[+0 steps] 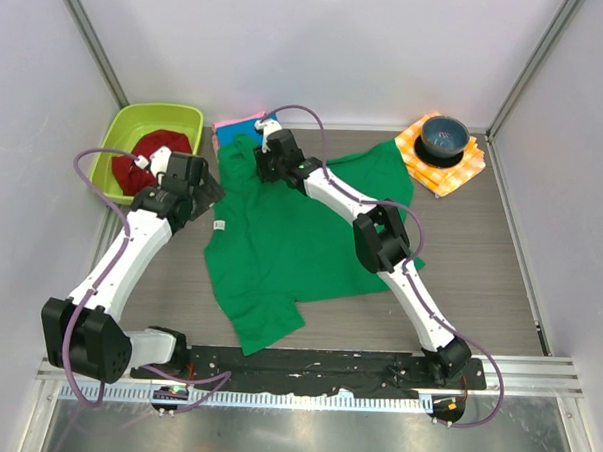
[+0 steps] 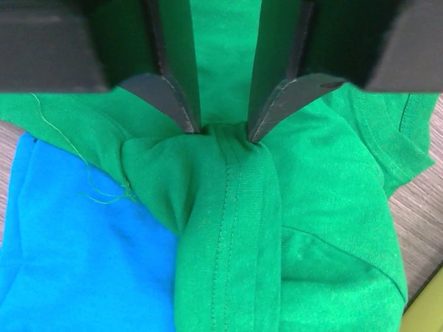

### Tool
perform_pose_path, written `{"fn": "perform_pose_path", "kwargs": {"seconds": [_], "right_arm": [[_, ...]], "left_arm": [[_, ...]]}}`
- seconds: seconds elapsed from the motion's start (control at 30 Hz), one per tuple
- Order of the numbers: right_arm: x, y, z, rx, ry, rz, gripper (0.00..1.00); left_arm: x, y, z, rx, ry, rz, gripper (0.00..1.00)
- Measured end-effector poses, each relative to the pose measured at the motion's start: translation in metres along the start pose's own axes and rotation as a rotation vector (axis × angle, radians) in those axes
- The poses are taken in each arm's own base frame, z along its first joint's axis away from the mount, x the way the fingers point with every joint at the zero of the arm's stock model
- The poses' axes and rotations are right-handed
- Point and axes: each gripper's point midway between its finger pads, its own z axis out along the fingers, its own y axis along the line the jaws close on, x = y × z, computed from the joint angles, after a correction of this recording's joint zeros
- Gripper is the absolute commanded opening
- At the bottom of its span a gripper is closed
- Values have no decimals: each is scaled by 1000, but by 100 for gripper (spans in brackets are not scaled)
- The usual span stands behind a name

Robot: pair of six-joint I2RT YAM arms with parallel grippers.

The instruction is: Fold and stack the t-shirts

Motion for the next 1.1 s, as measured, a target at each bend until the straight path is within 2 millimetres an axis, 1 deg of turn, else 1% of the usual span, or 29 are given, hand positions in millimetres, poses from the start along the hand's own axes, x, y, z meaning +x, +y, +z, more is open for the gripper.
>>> {"fn": "perform_pose_path", "kwargs": {"seconds": [0.13,0.17,0.23,0.3,0.33,0.63,0.77,0.93,1.1], "right_arm": [[-1,-3,2,15,-11,3,24],[-1,-3,2,17,-12,2,24],[-1,-4,3,23,-12,2,17],[-1,-5,3,28,-13,0,4],[-1,-6,3,32,-13,-1,1],[-3,-11,3,63,-22,-8,1],[-8,-14,2,86,-39,-15,1],[-29,-26,-4,137,-98,-14,1],[-57,-52,-11,202,-182,20,1]], "left_arm": [[3,2,1,-4,6,3,100],[3,1,2,-4,7,3,100],[4,2,2,-5,8,4,100],[4,2,2,-5,9,5,100],[4,2,2,-5,8,4,100],[4,2,3,-5,8,4,100],[4,2,3,-5,8,4,100],[4,2,3,-5,9,5,100],[7,3,4,-6,15,7,100]]}}
